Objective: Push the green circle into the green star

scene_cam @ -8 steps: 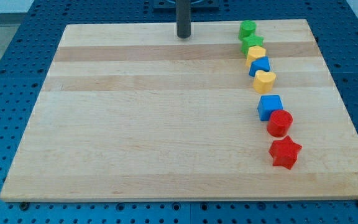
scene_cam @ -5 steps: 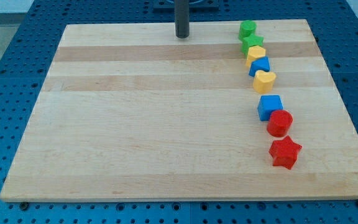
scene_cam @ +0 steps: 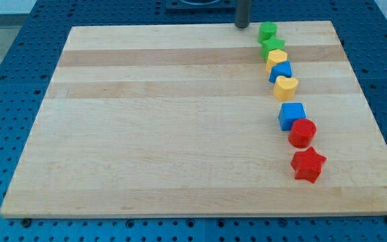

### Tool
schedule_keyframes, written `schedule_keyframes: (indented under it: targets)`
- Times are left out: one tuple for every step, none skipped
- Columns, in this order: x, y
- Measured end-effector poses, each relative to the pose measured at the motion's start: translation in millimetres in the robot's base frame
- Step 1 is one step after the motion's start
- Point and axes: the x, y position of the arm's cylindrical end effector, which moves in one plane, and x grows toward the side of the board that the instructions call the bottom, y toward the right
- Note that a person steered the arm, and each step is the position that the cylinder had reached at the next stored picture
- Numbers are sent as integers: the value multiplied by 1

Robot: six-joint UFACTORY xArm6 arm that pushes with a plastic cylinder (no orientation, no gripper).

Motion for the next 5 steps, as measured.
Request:
schedule_keyframes:
  targets:
    - [0, 28]
    - [0, 28]
    - [2, 41]
    - [8, 60]
    - [8, 61]
